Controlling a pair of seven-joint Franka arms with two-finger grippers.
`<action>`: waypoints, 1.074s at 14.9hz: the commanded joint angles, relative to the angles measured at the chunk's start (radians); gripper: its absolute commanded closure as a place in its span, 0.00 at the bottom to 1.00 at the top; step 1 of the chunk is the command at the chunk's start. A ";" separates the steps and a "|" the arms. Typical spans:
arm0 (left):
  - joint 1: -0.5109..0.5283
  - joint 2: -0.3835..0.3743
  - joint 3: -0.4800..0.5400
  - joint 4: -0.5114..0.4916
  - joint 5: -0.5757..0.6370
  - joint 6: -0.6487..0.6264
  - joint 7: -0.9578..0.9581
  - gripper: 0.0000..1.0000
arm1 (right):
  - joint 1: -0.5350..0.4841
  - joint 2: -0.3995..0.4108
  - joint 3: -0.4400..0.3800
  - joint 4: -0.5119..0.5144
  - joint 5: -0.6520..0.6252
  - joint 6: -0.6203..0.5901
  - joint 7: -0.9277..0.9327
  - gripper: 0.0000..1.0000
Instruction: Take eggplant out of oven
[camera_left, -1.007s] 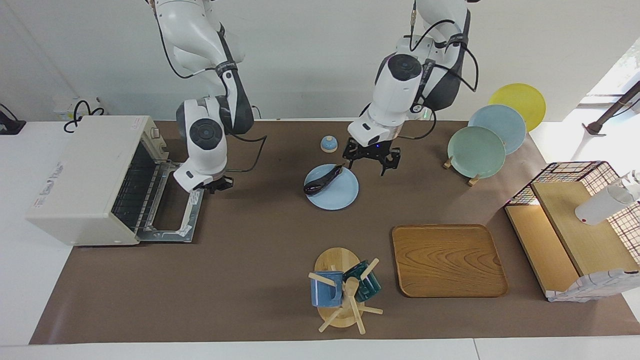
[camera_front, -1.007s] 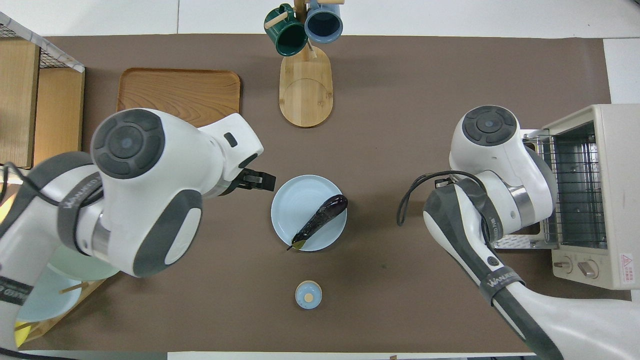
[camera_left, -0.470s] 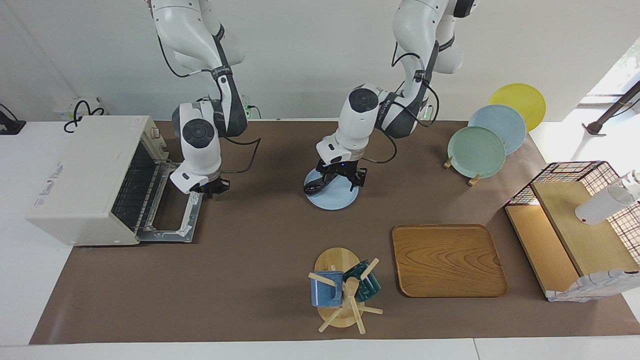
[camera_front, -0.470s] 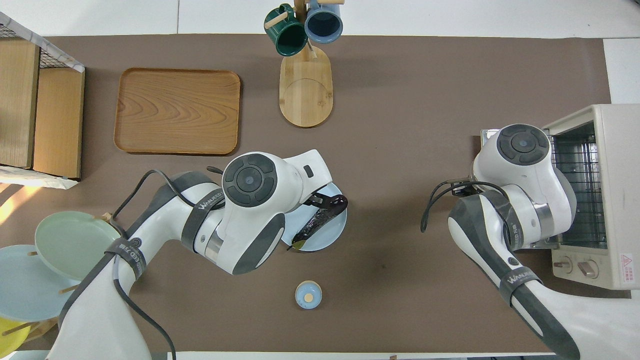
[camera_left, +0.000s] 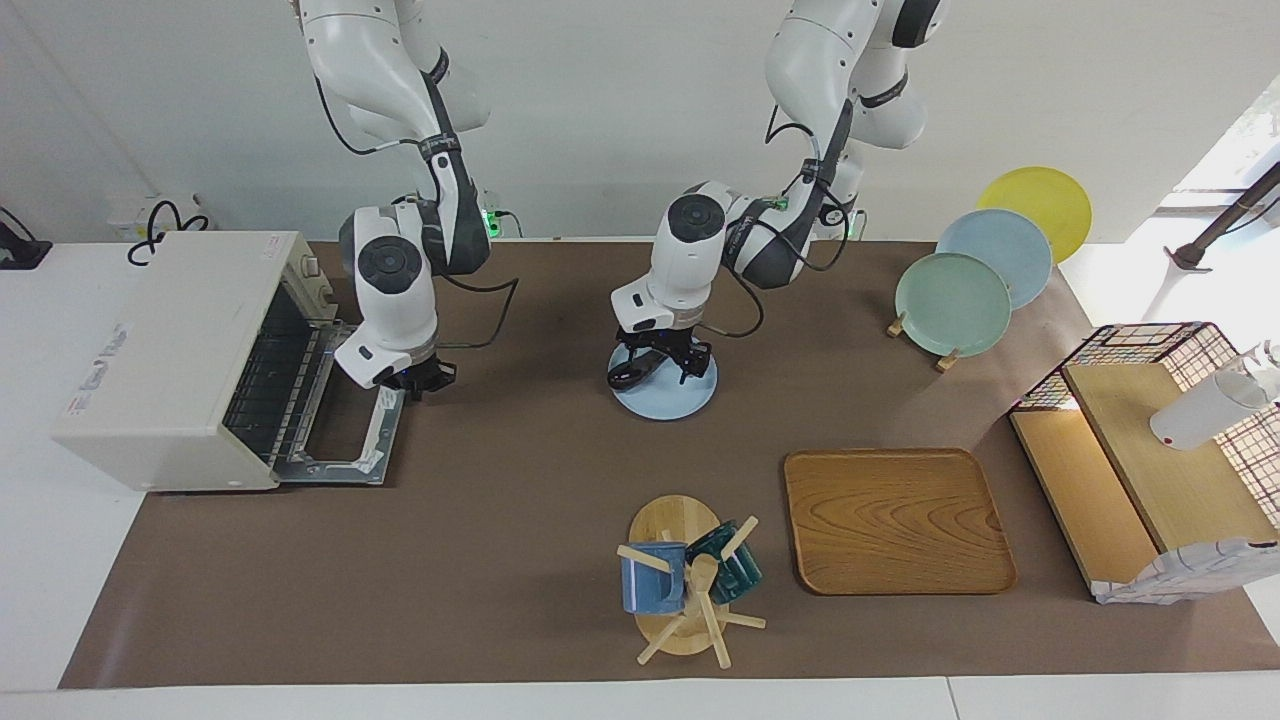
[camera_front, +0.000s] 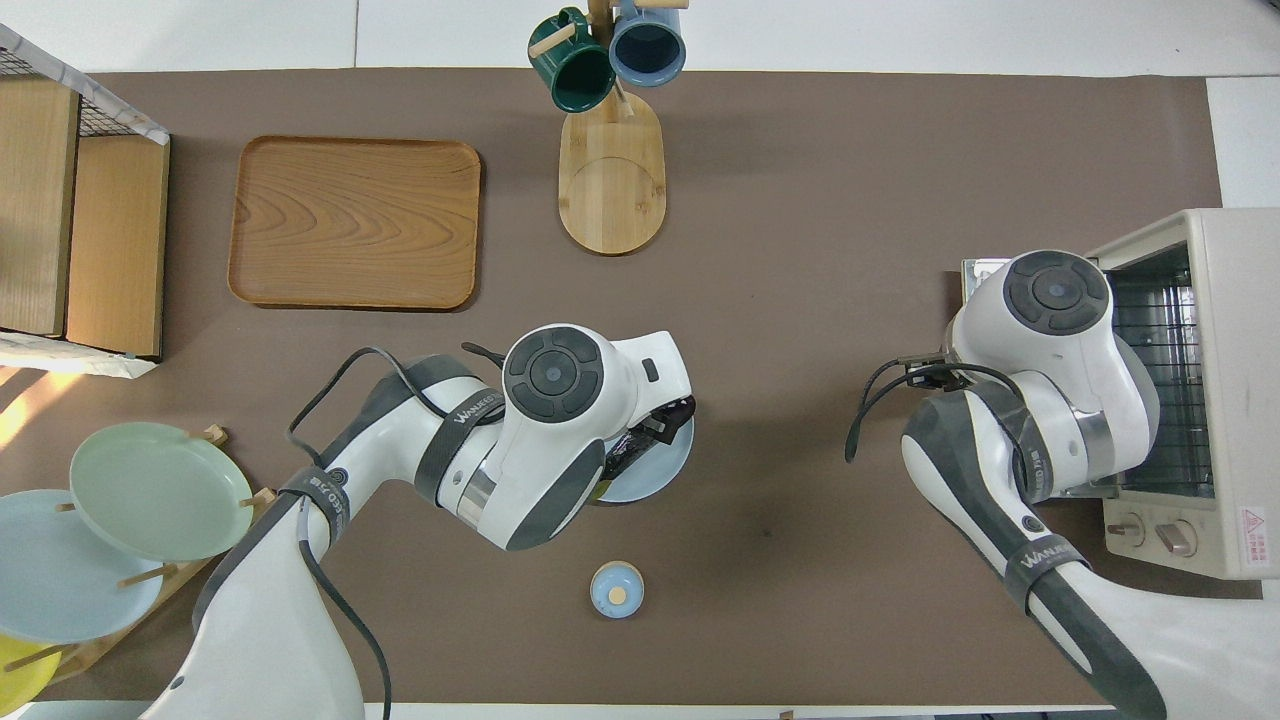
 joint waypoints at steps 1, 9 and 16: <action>-0.019 -0.008 0.010 -0.014 -0.024 0.021 0.026 0.00 | -0.046 -0.026 0.010 -0.083 -0.021 0.096 -0.032 1.00; -0.051 0.008 0.010 -0.041 -0.026 0.069 0.041 0.00 | -0.043 -0.026 0.014 0.000 -0.126 -0.057 -0.085 1.00; -0.044 0.009 0.010 -0.051 -0.026 0.083 0.047 0.32 | -0.088 -0.071 0.003 0.162 -0.143 -0.246 -0.289 1.00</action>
